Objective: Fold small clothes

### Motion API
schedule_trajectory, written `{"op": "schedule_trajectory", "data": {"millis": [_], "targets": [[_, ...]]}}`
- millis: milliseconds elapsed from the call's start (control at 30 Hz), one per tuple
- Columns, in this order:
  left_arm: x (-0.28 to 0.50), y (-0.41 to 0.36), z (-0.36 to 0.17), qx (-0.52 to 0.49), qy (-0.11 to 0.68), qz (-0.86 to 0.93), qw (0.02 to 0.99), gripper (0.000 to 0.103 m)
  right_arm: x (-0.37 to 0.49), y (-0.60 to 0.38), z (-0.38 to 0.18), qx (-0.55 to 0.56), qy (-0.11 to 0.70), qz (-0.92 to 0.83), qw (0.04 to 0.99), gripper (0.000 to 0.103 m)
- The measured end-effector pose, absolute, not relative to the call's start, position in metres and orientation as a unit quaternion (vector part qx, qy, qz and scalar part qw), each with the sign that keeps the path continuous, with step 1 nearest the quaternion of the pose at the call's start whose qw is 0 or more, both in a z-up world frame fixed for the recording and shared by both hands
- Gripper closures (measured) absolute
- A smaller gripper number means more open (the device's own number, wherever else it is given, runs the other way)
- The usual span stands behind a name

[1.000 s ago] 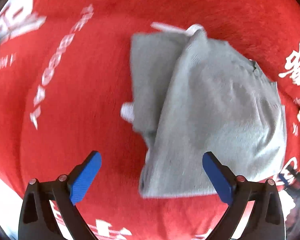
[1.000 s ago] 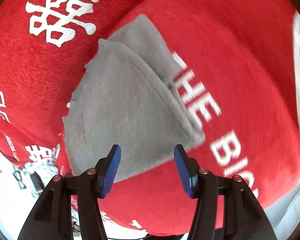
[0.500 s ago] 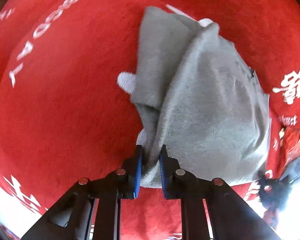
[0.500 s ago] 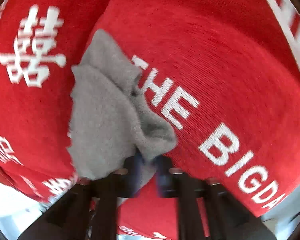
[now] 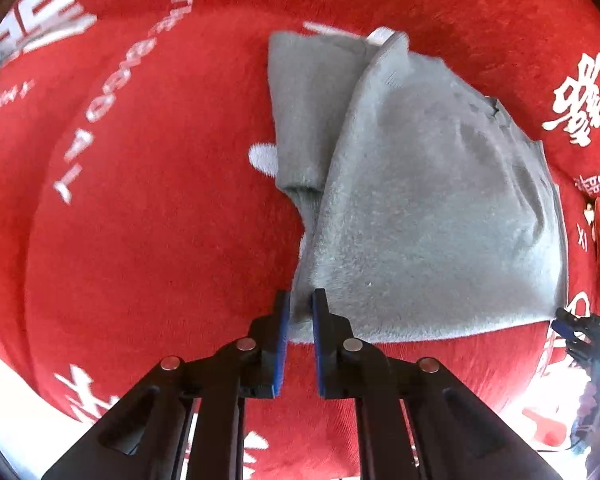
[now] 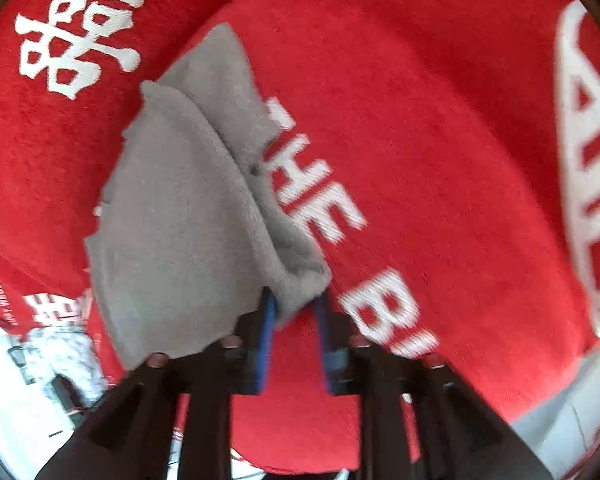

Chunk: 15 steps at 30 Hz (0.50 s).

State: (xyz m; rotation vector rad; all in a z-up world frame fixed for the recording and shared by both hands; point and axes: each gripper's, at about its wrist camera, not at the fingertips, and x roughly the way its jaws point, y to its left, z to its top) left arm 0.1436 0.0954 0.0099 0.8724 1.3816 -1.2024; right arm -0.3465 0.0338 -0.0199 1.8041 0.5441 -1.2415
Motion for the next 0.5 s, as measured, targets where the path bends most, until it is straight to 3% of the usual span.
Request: {"op": "schedule_trajectory", "data": {"millis": [67,133,267,500], "targets": [[0.145,0.091,0.026,0.364,0.564,-0.512,0.536,0.091,-0.349,0.042,-0.004,0.709,0.23,-0.52,0.418,0.073],[0.146,0.08,0.042,0.36,0.552,-0.523,0.54,0.091,-0.348,0.044,0.013,0.691,0.227,-0.536,0.429,0.088],[0.127,0.041,0.048,0.366,0.522,-0.551,0.538,0.091,-0.322,0.015,0.029,0.66,0.238,-0.515,0.492,0.088],[0.1,-0.029,0.027,0.363,0.493,-0.571,0.548,0.091,-0.262,-0.068,0.011,0.605,0.292,-0.49,0.555,0.088]]}}
